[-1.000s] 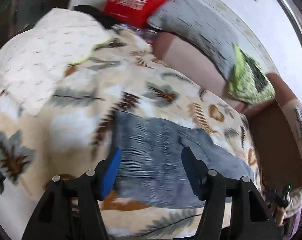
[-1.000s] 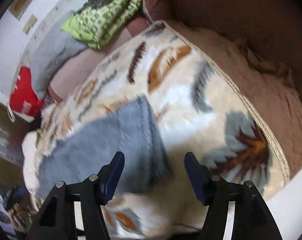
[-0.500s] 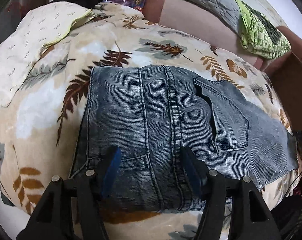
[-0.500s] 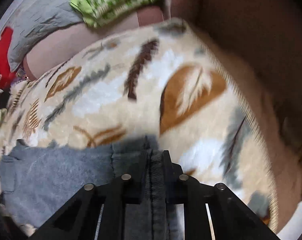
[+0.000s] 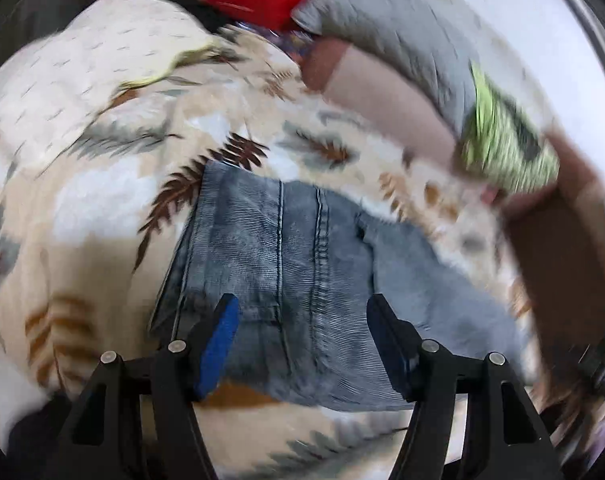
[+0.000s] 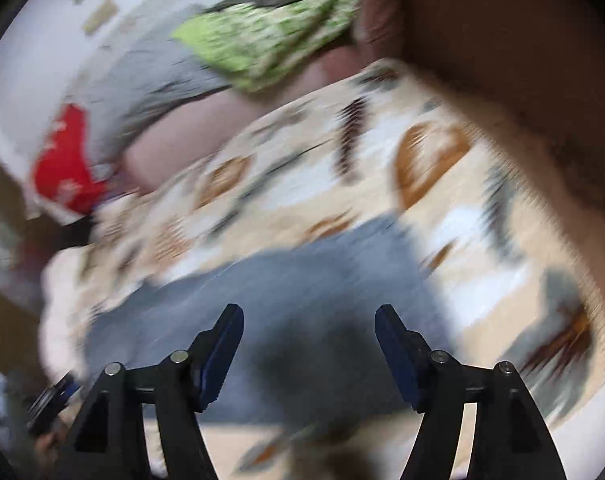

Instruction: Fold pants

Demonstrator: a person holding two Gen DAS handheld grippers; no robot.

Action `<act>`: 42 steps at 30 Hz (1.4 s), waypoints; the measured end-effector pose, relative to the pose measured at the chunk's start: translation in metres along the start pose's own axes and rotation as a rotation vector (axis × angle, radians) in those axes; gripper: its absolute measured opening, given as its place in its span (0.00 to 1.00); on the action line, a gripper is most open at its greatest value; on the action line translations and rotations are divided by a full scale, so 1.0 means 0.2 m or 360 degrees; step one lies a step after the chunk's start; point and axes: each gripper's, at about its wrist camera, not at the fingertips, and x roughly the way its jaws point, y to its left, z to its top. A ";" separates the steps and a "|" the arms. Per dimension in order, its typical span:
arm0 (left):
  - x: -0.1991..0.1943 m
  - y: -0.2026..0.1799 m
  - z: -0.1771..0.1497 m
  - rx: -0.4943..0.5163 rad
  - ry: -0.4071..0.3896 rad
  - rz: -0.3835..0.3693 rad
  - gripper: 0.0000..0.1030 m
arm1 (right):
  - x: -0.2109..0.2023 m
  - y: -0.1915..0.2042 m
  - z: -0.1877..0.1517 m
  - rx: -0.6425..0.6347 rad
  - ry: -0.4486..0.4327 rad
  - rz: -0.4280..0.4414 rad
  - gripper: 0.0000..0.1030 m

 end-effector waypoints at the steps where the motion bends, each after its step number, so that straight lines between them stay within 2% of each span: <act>1: -0.04 0.03 -0.03 -0.0113 -0.0011 -0.0044 0.65 | 0.01 0.03 -0.08 0.0001 0.0061 0.0070 0.70; 3: -0.06 0.09 -0.06 -0.0260 -0.0001 -0.0069 0.65 | 0.06 0.05 -0.16 0.0020 0.0114 0.0112 0.70; 6: -0.01 0.16 -0.10 -0.0434 0.0056 -0.0045 0.65 | 0.20 0.00 -0.25 0.0141 0.0220 0.0089 0.70; 11: 0.08 0.19 -0.09 -0.0553 0.0108 -0.0019 0.63 | 0.24 -0.03 -0.30 0.0212 0.0247 0.0169 0.70; 12: 0.09 0.20 -0.09 -0.0558 0.0098 -0.0006 0.51 | 0.22 -0.04 -0.30 0.0226 0.0242 0.0181 0.70; 13: 0.09 0.19 -0.08 -0.0543 0.0085 0.0030 0.28 | 0.17 -0.06 -0.31 0.0266 0.0229 0.0202 0.70; 14: 0.09 0.18 -0.08 -0.0521 0.0079 0.0068 0.14 | 0.13 -0.09 -0.32 0.0297 0.0214 0.0215 0.70; 15: 0.10 0.19 -0.07 -0.0521 0.0086 0.0077 0.07 | 0.10 -0.12 -0.33 0.0329 0.0200 0.0230 0.70; 19: 0.12 0.21 -0.05 -0.0542 0.0079 0.0076 0.04 | 0.02 -0.29 -0.37 0.0585 0.0189 0.0259 0.70; 22: 0.05 0.18 0.02 -0.0488 -0.0017 0.0077 0.03 | 0.03 -0.41 -0.39 0.0745 0.0206 0.0230 0.70; 26: -0.06 0.11 0.10 -0.0338 -0.0184 0.0129 0.03 | 0.01 -0.47 -0.35 0.0800 0.0155 0.0165 0.70; 30: 0.08 0.14 0.07 -0.0278 -0.0083 0.0241 0.04 | 0.11 -0.55 -0.31 0.0880 0.0194 0.0090 0.69; 31: 0.14 0.17 0.05 -0.0267 0.0004 0.0279 0.04 | 0.11 -0.55 -0.30 0.0872 0.0177 0.0070 0.59; 32: 0.16 0.20 0.02 -0.0289 0.0048 0.0297 0.08 | 0.11 -0.55 -0.28 0.0847 0.0166 0.0053 0.34; 35: 0.14 0.24 -0.01 -0.0315 0.0050 0.0291 0.28 | 0.09 -0.48 -0.22 0.0683 0.0147 -0.0064 0.18; 36: 0.11 0.24 -0.01 -0.0308 0.0033 0.0296 0.39 | 0.08 -0.47 -0.21 0.0641 0.0141 -0.0097 0.16; 37: 0.08 0.23 -0.02 -0.0304 0.0012 0.0299 0.45 | 0.07 -0.44 -0.19 0.0577 0.0126 -0.0150 0.16; 40: -0.03 0.20 -0.03 -0.0267 -0.0100 0.0369 0.47 | 0.03 -0.35 -0.12 0.0406 0.0083 -0.0236 0.15; 42: -0.08 0.16 -0.03 -0.0246 -0.0160 0.0359 0.47 | 0.01 -0.27 -0.05 0.0298 0.0050 -0.0287 0.14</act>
